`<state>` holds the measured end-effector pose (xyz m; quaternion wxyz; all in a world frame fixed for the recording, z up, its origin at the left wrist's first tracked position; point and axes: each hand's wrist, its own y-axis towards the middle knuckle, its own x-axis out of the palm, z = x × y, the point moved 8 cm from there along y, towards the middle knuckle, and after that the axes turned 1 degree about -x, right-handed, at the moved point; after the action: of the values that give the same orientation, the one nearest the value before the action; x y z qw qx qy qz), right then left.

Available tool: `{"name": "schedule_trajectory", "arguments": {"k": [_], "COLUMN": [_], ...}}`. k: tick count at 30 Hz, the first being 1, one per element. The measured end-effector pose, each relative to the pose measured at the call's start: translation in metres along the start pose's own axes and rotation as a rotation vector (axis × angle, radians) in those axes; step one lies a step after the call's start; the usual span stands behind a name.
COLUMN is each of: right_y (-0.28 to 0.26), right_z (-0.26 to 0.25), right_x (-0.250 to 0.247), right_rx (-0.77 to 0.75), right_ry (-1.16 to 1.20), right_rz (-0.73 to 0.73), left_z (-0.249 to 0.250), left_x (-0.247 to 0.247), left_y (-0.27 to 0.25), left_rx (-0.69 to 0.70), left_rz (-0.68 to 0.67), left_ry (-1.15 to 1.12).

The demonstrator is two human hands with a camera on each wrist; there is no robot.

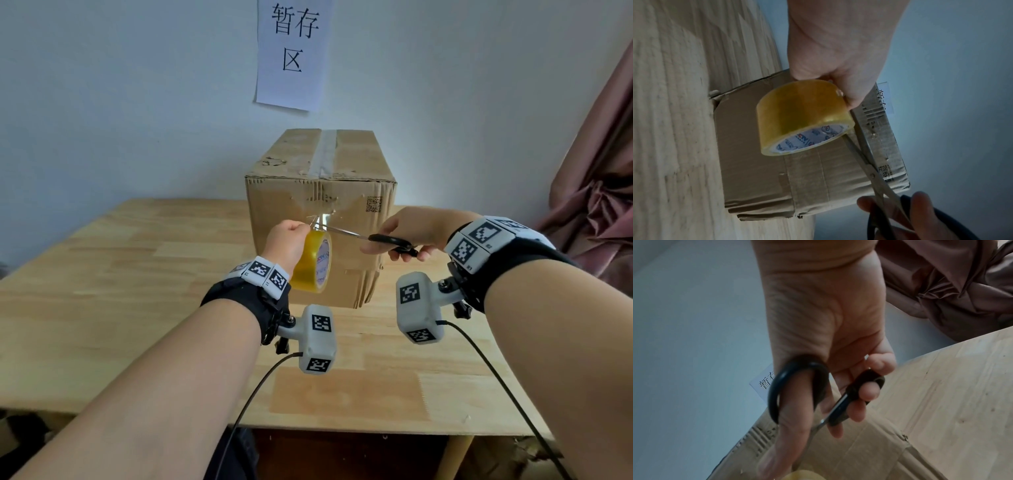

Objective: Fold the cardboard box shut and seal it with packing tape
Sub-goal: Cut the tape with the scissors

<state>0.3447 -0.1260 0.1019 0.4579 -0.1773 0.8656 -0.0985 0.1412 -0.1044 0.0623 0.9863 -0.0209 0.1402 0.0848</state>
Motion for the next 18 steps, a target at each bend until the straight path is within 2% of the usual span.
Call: {"name": "schedule_trajectory", "arguments": {"k": [9, 18], "right_y": [0.013, 0.013], "right_z": [-0.005, -0.019], "right_x": [-0.003, 0.002], "right_rx": [-0.017, -0.085], "right_ry": [-0.033, -0.070], "right_rz": [-0.052, -0.054], "left_z": [-0.006, -0.001], "left_x": [0.002, -0.002], "left_y": [-0.002, -0.011], "left_rx": [-0.045, -0.065], "left_rz": [-0.036, -0.017], "left_ry": [0.002, -0.066]}}
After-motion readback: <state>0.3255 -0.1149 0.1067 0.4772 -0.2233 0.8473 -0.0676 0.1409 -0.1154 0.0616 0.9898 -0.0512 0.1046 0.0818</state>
